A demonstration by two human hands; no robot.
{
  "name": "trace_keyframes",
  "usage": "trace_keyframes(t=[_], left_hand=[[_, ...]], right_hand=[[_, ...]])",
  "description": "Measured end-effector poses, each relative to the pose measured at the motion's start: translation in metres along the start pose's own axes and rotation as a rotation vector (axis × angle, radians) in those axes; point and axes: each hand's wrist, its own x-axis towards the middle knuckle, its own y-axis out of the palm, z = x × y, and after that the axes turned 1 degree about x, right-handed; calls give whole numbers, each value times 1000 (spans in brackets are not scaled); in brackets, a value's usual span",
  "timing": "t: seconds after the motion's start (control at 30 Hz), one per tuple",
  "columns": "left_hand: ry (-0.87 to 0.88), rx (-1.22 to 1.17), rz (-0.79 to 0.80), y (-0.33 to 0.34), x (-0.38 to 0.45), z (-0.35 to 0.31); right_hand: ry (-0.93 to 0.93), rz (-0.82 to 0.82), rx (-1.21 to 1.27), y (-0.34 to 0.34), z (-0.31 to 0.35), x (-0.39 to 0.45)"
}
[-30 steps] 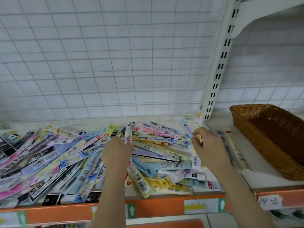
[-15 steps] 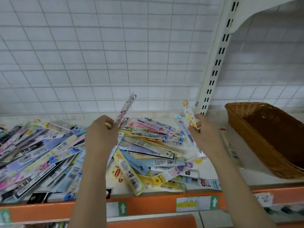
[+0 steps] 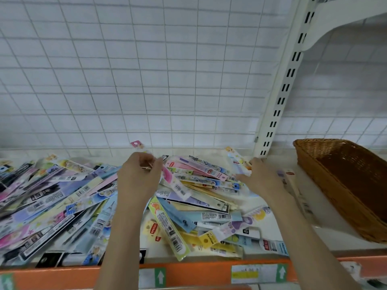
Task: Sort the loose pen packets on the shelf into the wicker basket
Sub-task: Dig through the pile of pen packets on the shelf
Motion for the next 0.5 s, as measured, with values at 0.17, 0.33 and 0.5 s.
trace_keyframes(t=[0.17, 0.33, 0.5], left_hand=[[-42, -127, -31, -1, 3, 9], [-79, -85, -24, -8, 8, 17], [-28, 31, 39, -12, 8, 25]], right_hand=[[38, 68, -40, 8, -5, 7], [9, 154, -183, -4, 3, 10], [3, -34, -231, -12, 20, 10]])
